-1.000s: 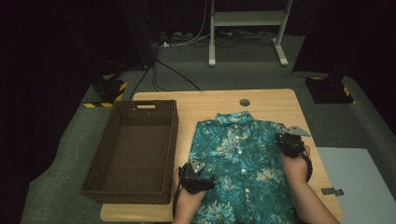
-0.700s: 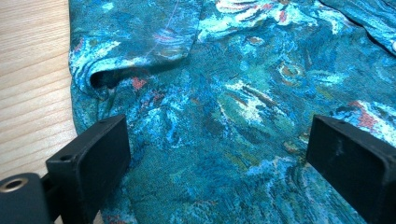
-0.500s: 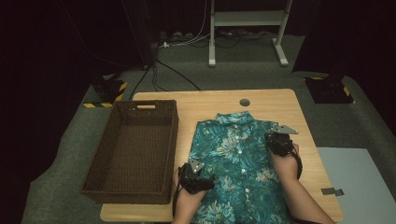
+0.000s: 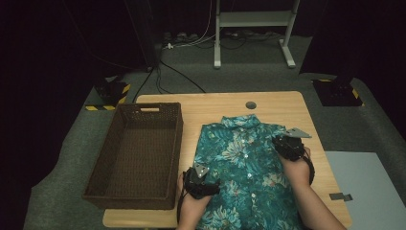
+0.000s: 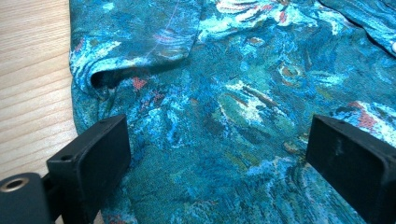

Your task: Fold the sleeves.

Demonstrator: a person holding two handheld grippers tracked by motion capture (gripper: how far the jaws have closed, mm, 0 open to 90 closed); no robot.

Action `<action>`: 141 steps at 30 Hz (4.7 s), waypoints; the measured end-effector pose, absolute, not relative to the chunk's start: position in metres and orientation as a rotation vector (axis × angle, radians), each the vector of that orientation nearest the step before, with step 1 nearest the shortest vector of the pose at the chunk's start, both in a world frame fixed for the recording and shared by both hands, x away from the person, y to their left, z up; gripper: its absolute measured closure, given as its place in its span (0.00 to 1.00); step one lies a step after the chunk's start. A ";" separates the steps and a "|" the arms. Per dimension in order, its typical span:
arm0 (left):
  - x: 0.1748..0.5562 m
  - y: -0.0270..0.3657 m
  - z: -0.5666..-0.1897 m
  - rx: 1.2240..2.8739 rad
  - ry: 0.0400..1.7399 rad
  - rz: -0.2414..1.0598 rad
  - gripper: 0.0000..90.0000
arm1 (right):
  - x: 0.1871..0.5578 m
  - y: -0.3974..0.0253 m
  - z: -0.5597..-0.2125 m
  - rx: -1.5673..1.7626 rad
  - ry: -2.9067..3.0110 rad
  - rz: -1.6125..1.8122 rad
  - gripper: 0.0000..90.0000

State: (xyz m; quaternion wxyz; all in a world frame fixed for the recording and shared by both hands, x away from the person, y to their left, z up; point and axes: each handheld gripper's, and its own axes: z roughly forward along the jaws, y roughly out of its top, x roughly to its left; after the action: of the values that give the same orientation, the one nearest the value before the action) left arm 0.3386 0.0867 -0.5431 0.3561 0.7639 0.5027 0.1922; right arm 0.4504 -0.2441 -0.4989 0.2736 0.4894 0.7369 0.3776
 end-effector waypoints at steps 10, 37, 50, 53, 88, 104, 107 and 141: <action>0.339 0.085 -0.543 1.984 1.297 0.511 0.07 | 0.433 -0.276 -0.497 1.340 1.957 0.991 0.89; 0.338 0.084 -0.543 1.997 1.297 0.521 0.08 | 0.399 -0.299 -0.538 1.382 2.036 0.931 0.85; 0.338 0.084 -0.543 1.997 1.297 0.522 0.08 | 0.414 -0.304 -0.515 1.366 1.964 0.961 0.91; 0.338 0.084 -0.543 1.997 1.297 0.521 0.08 | 0.422 -0.305 -0.519 1.396 1.975 0.951 0.90; 0.337 0.082 -0.543 2.017 1.291 0.536 0.07 | 0.458 -0.292 -0.532 1.433 2.025 0.971 0.62; 0.337 0.081 -0.544 2.022 1.288 0.544 0.07 | 0.427 -0.311 -0.525 1.424 2.041 1.017 0.40; 0.337 0.081 -0.544 2.022 1.289 0.544 0.07 | 0.417 -0.315 -0.527 1.427 2.051 1.025 0.37; 0.337 0.079 -0.544 2.051 1.267 0.531 0.02 | 0.349 -0.323 -0.541 1.377 2.134 0.937 0.17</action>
State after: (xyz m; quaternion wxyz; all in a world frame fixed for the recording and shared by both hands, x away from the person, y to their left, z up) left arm 0.3370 0.0794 -0.5440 0.3302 0.7843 0.4845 0.2029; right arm 0.3490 -0.3233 -0.5407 0.2156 0.4968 0.7697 0.3380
